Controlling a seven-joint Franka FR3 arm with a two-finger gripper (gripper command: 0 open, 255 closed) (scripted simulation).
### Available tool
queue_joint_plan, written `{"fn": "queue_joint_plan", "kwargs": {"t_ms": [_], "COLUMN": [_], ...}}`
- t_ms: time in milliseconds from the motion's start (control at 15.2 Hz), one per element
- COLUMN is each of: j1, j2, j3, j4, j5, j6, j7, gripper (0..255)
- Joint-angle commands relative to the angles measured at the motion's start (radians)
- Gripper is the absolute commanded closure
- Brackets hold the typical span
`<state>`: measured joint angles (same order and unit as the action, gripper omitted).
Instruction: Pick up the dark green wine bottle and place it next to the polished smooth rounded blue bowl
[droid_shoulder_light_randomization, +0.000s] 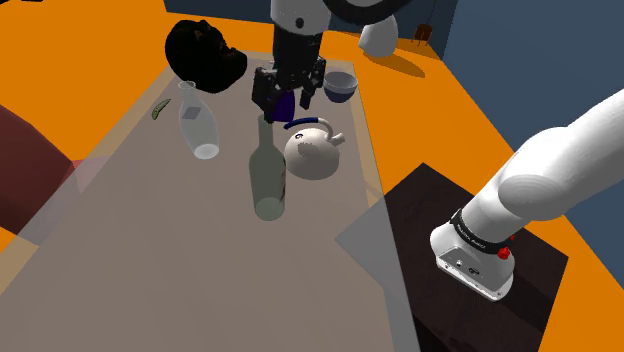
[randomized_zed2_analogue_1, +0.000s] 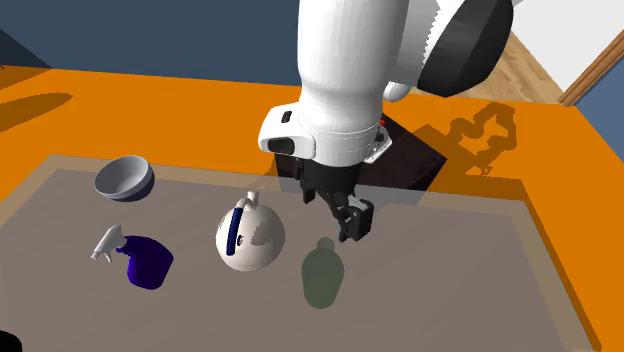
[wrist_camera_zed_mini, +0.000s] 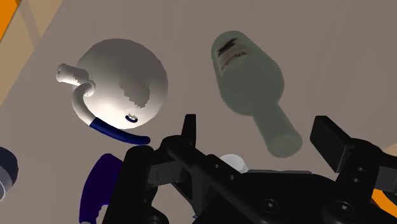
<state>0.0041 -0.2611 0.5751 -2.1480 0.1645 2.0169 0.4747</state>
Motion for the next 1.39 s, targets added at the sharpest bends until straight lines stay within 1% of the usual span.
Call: {"fn": "queue_joint_plan", "kwargs": {"t_ms": [0, 66, 594, 1056, 1122, 1320], "j1": [-0.007, -0.008, -0.007, -0.007, -0.007, -0.007], "j2": [0.08, 0.111, 0.16, 0.16, 0.16, 0.16], "j3": [0.041, 0.055, 0.069, 0.069, 0.069, 0.069], "j4": [0.059, 0.079, 0.02, 0.02, 0.02, 0.02], "j5": [-0.047, -0.068, -0.097, -0.097, -0.097, -0.097], "j6": [0.028, 0.039, 0.14, 0.14, 0.14, 0.14], "j7": [0.064, 0.089, 0.111, 0.111, 0.111, 0.111], "gripper": [0, 0, 0, 0, 255, 255]}}
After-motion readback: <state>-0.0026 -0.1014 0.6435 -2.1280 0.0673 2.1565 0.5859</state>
